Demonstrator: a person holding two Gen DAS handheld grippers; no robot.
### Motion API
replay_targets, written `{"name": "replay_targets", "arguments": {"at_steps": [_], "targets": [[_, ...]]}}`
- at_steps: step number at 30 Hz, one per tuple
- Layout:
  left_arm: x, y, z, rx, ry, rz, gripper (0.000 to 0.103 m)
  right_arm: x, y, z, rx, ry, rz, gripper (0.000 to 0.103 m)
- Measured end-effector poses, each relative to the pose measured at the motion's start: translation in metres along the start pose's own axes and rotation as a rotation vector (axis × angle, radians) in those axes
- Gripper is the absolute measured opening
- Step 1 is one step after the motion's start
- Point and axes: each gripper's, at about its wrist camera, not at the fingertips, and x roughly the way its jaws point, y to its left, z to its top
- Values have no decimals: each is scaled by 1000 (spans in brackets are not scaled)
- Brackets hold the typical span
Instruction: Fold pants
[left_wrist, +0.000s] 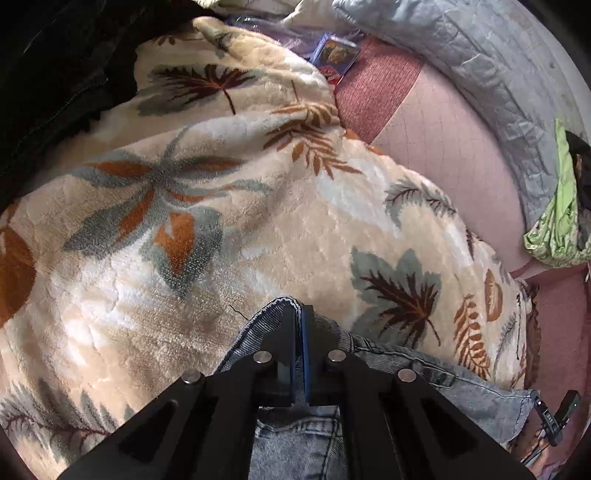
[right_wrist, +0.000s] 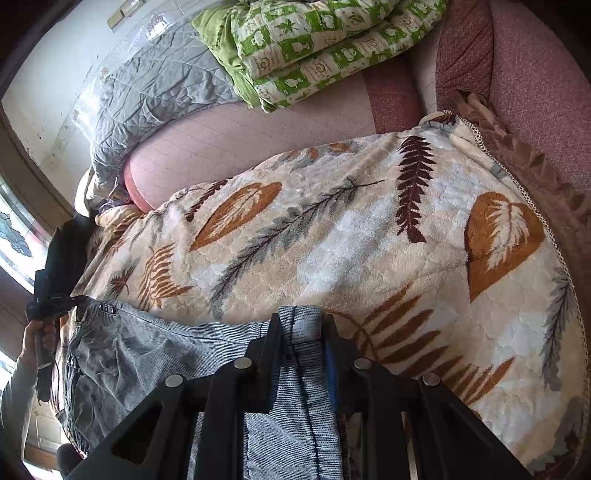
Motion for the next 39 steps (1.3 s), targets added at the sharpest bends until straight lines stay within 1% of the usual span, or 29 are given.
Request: {"name": "replay_targets", "arguments": {"at_steps": [1,4,6,8,10,12,14,15,16,17,18,19,20,21,22,24,25,26,27,28,30,31,32,34,36,37,39], "targets": [[-14,-1,-4,4,-20,-18,2,-6,3,0,-5,-12,4,21],[-66,-2,-22,24,-99,-104,2,-30,10,-4,-12,-56,24,21],[-108,-2,-42,37,-164,-171,2,-47,13,-9,-24,-81,40,21],[-150,2,-71,52,-225,-226,2,-67,14,-19,-30,-109,59,21],[-188,11,-106,71,-265,-272,2,-85,10,-32,-26,-127,80,21],[-212,21,-144,98,-274,-291,2,-99,5,-50,-37,-122,91,21],[-222,34,-182,110,-254,-290,2,-108,-4,-73,-31,-99,92,21],[-222,41,-200,122,-229,-291,3,-111,-10,-85,-23,-89,97,21],[-217,49,-214,128,-199,-277,3,-112,-16,-99,-11,-72,112,23],[-207,60,-225,113,-162,-250,3,-111,-20,-113,-10,-42,114,24],[-193,71,-233,91,-99,-233,3,-108,-22,-127,-23,-8,99,27],[-176,81,-239,73,-17,-209,3,-102,-25,-143,-32,33,92,33],[-165,90,-244,51,31,-161,3,-96,-27,-157,-35,84,94,37],[-159,96,-248,50,58,-99,4,-91,-29,-170,-30,131,85,48],[-159,99,-249,51,55,-56,4,-88,-33,-180,-14,164,68,59],[-174,100,-246,40,-7,-23,4,-94,-42,-192,44,167,83,63],[-184,97,-243,56,-43,-8,7,-101,-48,-195,67,150,78,66],[-195,90,-239,80,-83,7,10,-108,-51,-195,88,126,69,67],[-205,80,-235,105,-123,19,21,-114,-54,-192,114,100,68,70],[-212,70,-232,128,-153,12,39,-119,-56,-187,141,74,67,71],[-215,45,-228,162,-178,-36,51,-123,-56,-171,189,37,75,72],[-212,29,-228,196,-181,-55,51,-120,-55,-162,204,31,82,72],[-205,14,-230,235,-180,-50,51,-114,-53,-153,211,34,75,72],[-182,-7,-234,279,-152,-16,51,-95,-48,-134,209,65,44,72],[-149,-14,-238,268,-86,-17,51,-72,-46,-120,210,103,2,72],[-133,-15,-242,270,-61,8,51,-62,-46,-114,206,113,-5,72],[-108,-14,-251,287,-20,69,51,-39,-44,-107,196,165,-22,71]]}}
